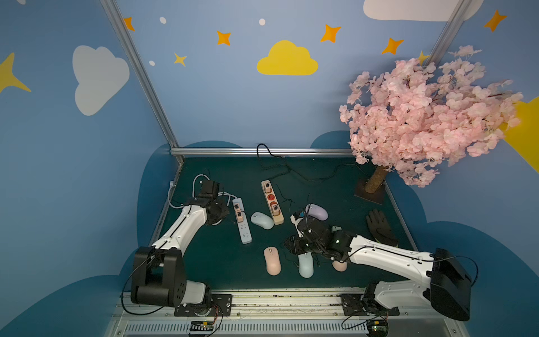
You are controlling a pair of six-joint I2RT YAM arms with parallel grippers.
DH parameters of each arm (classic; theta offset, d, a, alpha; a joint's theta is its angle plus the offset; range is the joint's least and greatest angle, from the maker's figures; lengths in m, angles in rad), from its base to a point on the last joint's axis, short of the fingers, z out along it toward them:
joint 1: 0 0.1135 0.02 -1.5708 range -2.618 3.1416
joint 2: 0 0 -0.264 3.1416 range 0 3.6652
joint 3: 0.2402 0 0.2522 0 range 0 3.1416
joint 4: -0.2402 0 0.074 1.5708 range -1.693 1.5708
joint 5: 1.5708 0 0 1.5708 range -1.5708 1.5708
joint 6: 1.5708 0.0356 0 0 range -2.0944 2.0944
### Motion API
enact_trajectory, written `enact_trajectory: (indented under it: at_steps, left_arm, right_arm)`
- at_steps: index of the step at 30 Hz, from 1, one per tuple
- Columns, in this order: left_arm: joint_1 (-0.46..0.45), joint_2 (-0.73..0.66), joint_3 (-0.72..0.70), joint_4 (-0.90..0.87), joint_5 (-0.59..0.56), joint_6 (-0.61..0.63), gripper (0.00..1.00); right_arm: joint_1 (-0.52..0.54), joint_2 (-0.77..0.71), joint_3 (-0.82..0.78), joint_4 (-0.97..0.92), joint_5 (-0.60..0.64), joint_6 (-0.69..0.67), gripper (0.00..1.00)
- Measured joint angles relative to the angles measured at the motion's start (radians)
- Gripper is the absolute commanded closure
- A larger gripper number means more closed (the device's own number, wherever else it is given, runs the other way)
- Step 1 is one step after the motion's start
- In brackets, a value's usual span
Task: Unplug the wireless mouse
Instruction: Adjust the power cord at the center of the board, then remove the plug from the socket.
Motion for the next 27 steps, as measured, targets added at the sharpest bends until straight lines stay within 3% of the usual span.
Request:
enact_trajectory:
  at_steps: [3,6,9,16,27]
  left_arm:
    - [0.01,0.068,0.066,-0.048,-0.032,0.023,0.55]
    - [0.017,0.078,0.085,-0.083,-0.051,0.035,0.54]
    - [0.019,0.031,0.086,-0.102,-0.05,0.043,0.5]
    - [0.009,-0.131,0.118,-0.052,0.06,0.076,0.3]
    - [-0.134,0.192,0.373,-0.156,0.056,0.118,0.31]
  right_arm:
    - [0.0,0.0,0.007,-0.008,-0.002,-0.008,0.46]
    - [0.0,0.0,0.02,-0.025,-0.001,-0.017,0.46]
    - [-0.001,0.002,0.045,-0.037,0.005,-0.033,0.45]
    - [-0.038,0.06,0.162,-0.047,-0.002,-0.071,0.45]
    - [-0.08,0.179,0.324,-0.111,-0.088,-0.101,0.44]
